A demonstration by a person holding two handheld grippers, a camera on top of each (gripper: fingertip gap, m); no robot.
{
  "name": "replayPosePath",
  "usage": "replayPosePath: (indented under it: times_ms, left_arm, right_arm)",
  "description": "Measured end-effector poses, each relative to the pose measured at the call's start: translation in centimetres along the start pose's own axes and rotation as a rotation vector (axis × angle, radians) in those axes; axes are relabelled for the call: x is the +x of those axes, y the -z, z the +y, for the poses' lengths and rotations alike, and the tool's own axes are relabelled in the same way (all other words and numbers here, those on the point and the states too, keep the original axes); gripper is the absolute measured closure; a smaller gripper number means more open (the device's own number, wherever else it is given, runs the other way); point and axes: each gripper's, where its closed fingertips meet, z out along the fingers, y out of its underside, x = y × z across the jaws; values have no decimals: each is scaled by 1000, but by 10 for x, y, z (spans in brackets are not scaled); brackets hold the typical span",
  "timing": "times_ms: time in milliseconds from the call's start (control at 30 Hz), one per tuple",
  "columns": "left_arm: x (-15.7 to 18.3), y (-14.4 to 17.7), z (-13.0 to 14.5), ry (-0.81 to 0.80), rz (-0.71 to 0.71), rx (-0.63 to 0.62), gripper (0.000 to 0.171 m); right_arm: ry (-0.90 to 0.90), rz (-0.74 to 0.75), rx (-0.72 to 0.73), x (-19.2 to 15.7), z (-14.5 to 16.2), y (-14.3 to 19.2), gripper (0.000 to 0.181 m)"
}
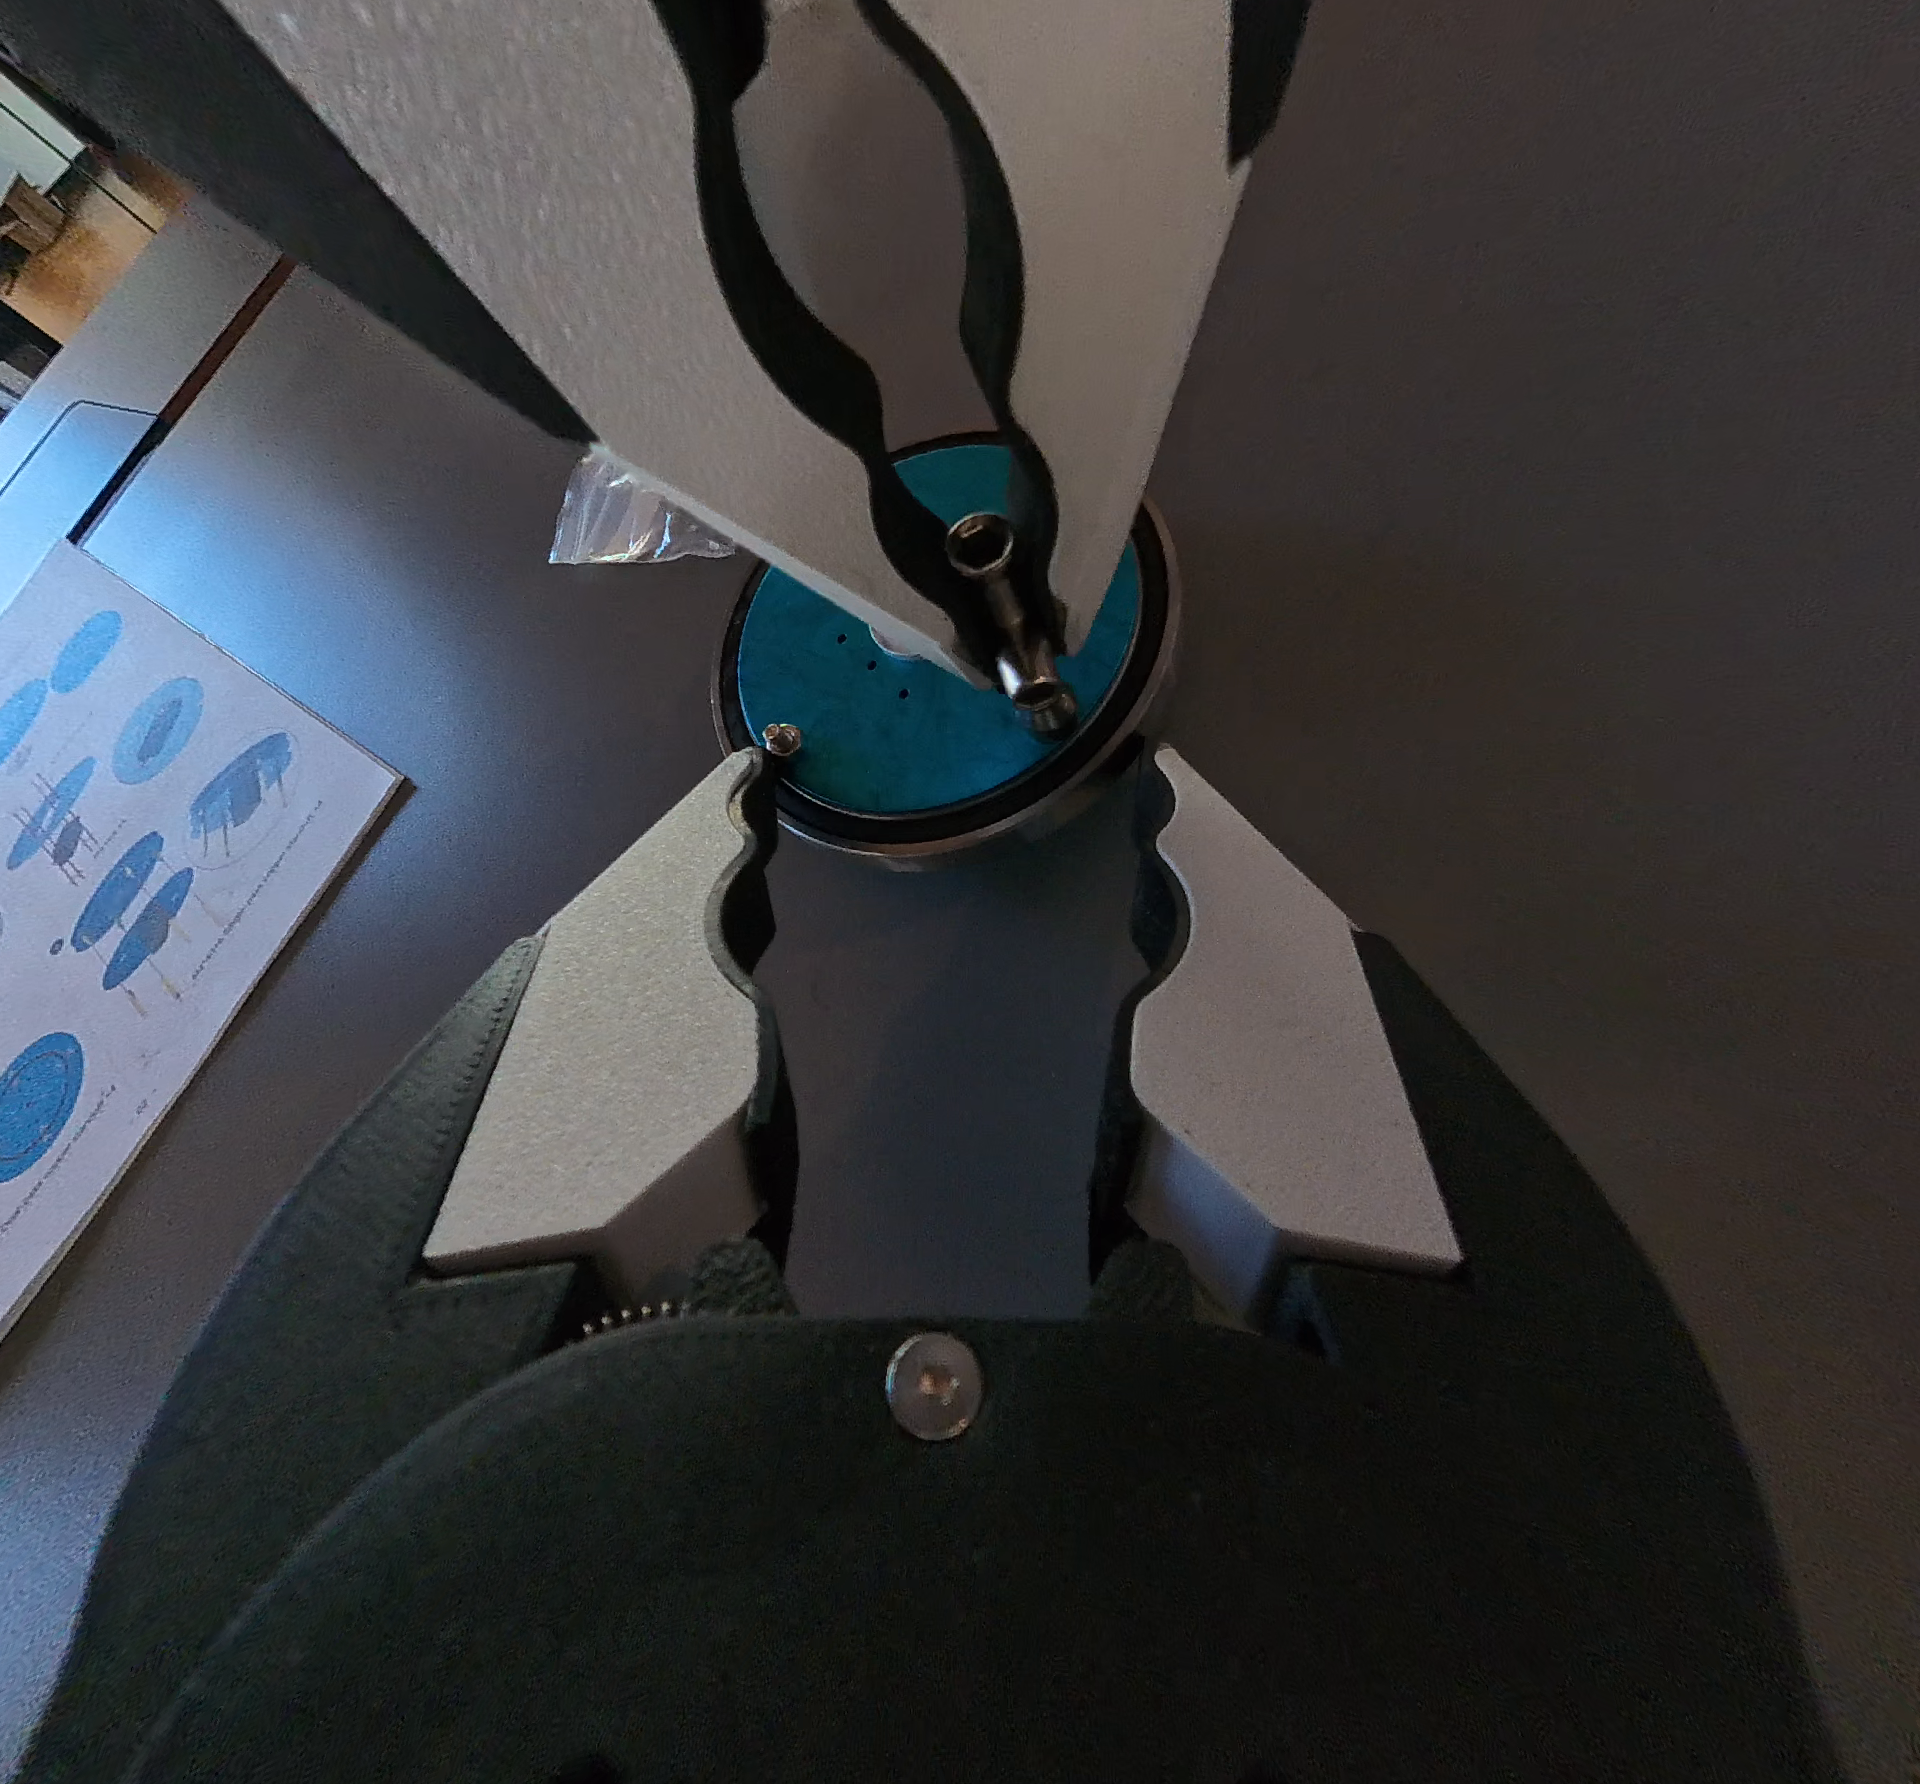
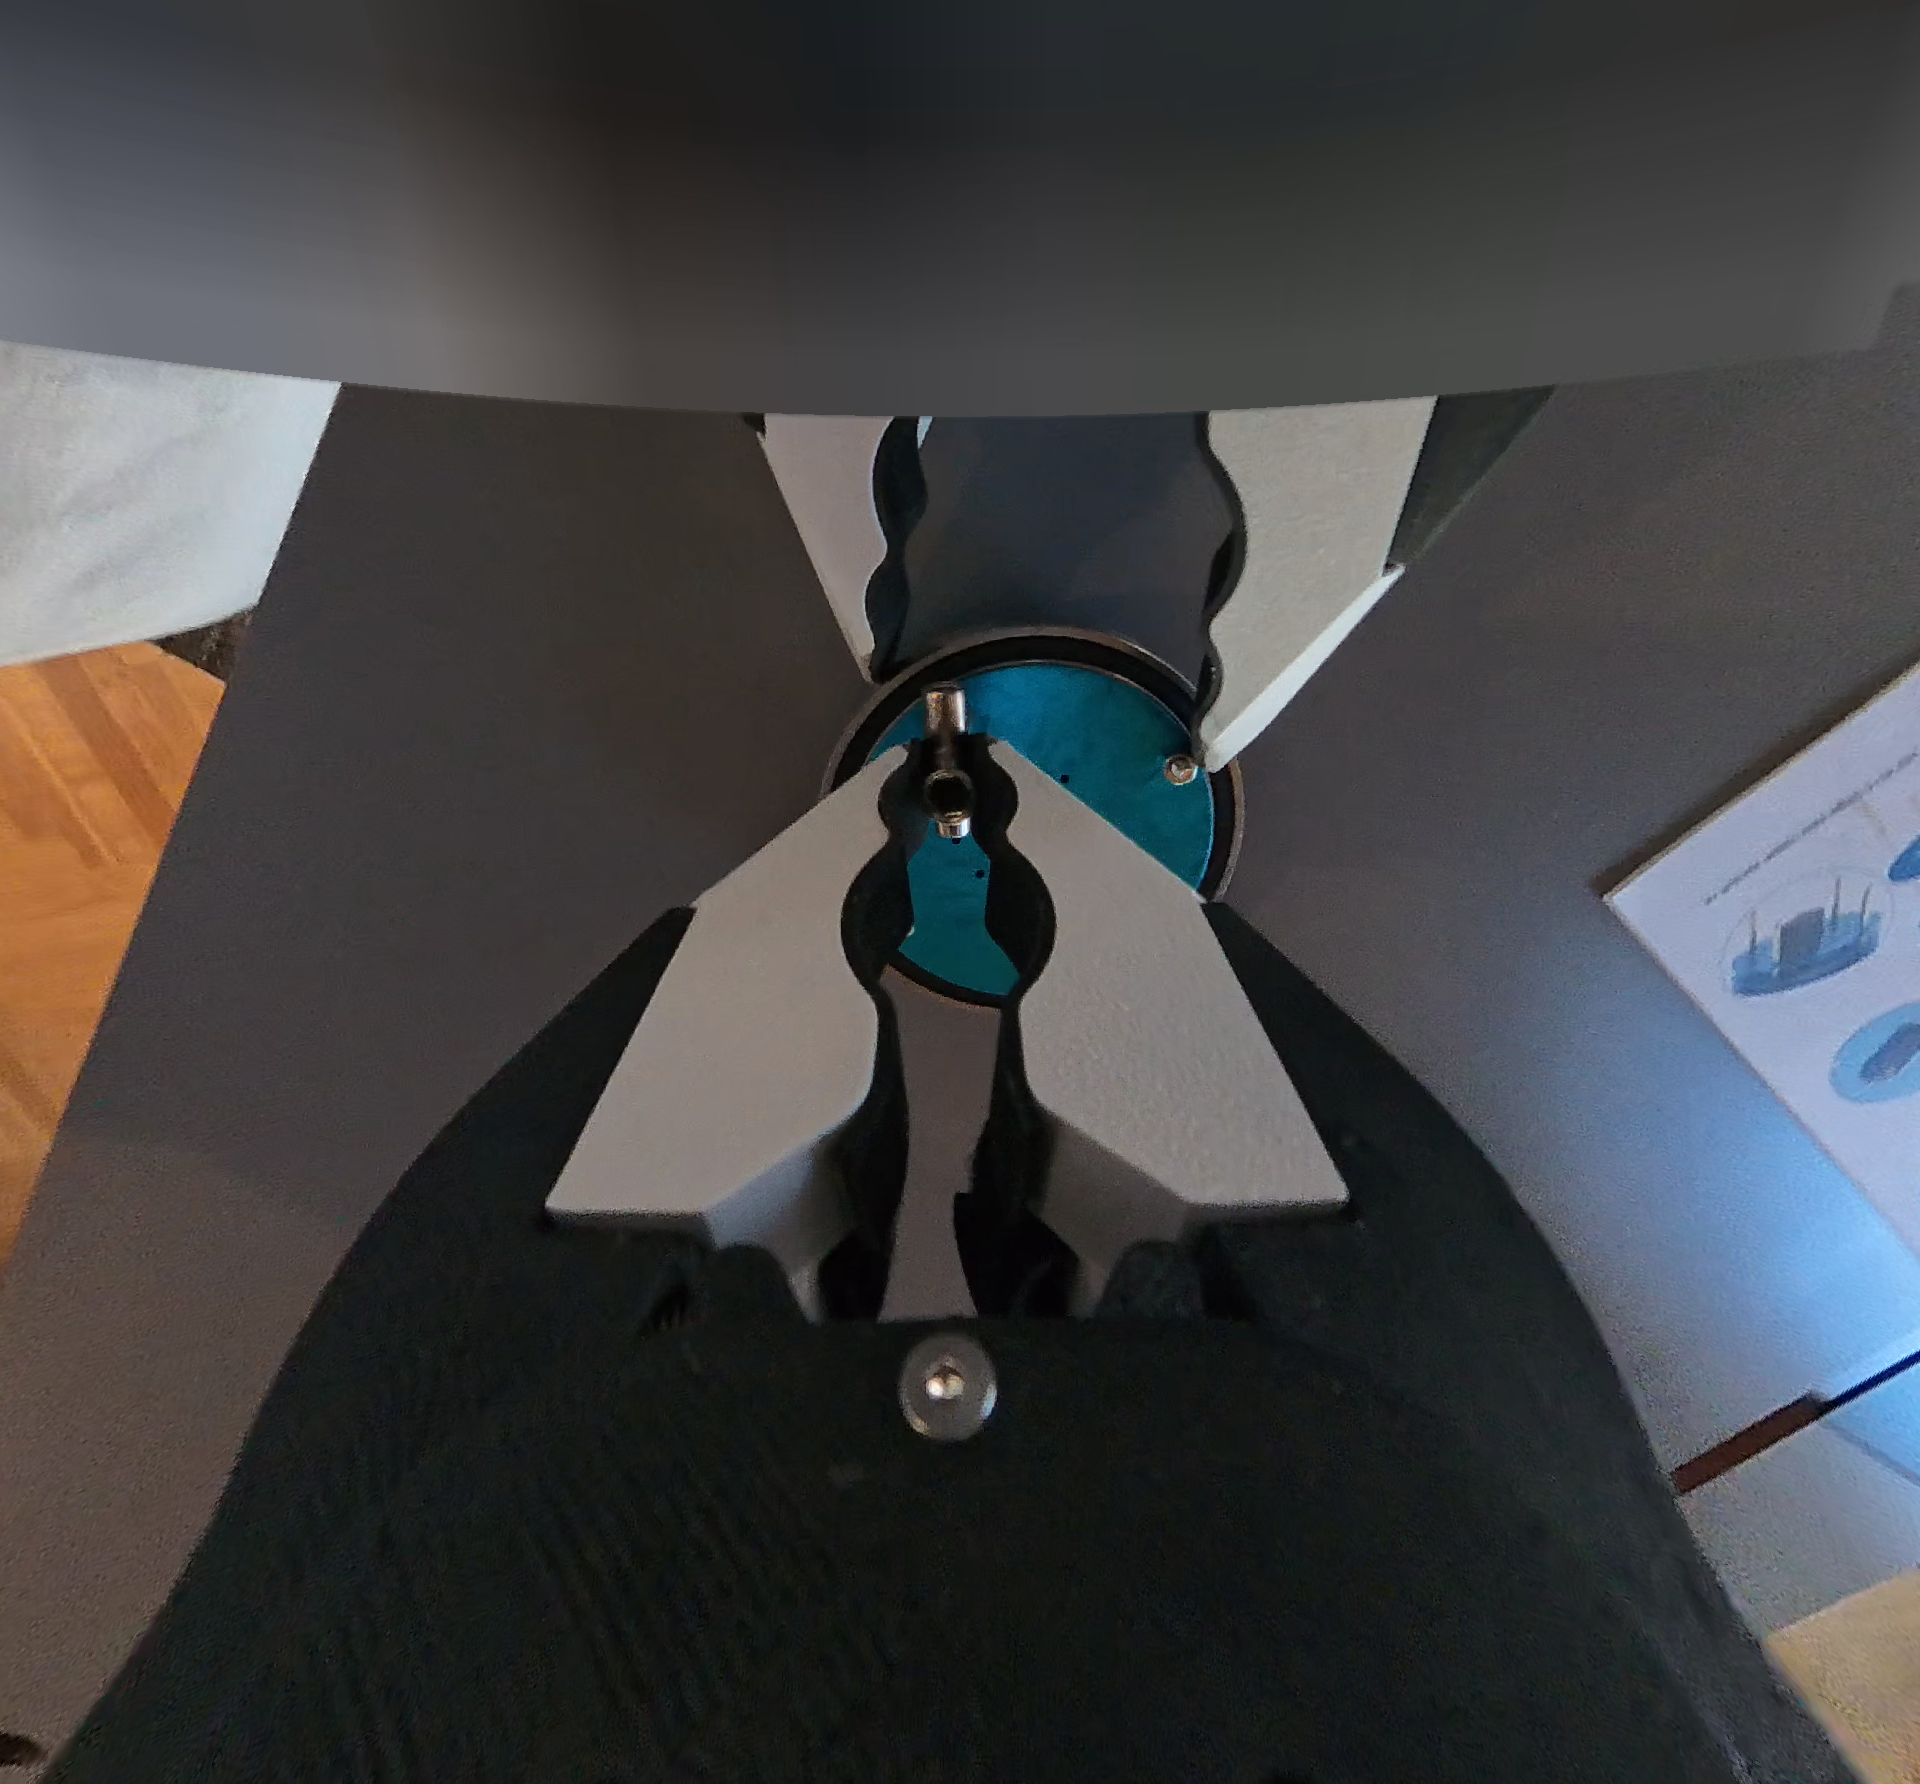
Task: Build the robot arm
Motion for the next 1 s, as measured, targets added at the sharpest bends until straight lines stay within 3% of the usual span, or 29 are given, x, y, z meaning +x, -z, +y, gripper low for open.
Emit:
replayPosePath:
  times_ms: [300,1000]
  left_arm:
    - [0,0,0,0,0,0,103]
    - [3,0,-3,-18,5,11,108]
  right_arm:
    - [-188,118,-12,0,3,0,173]
    - [-313,79,-3,-6,6,-2,174]
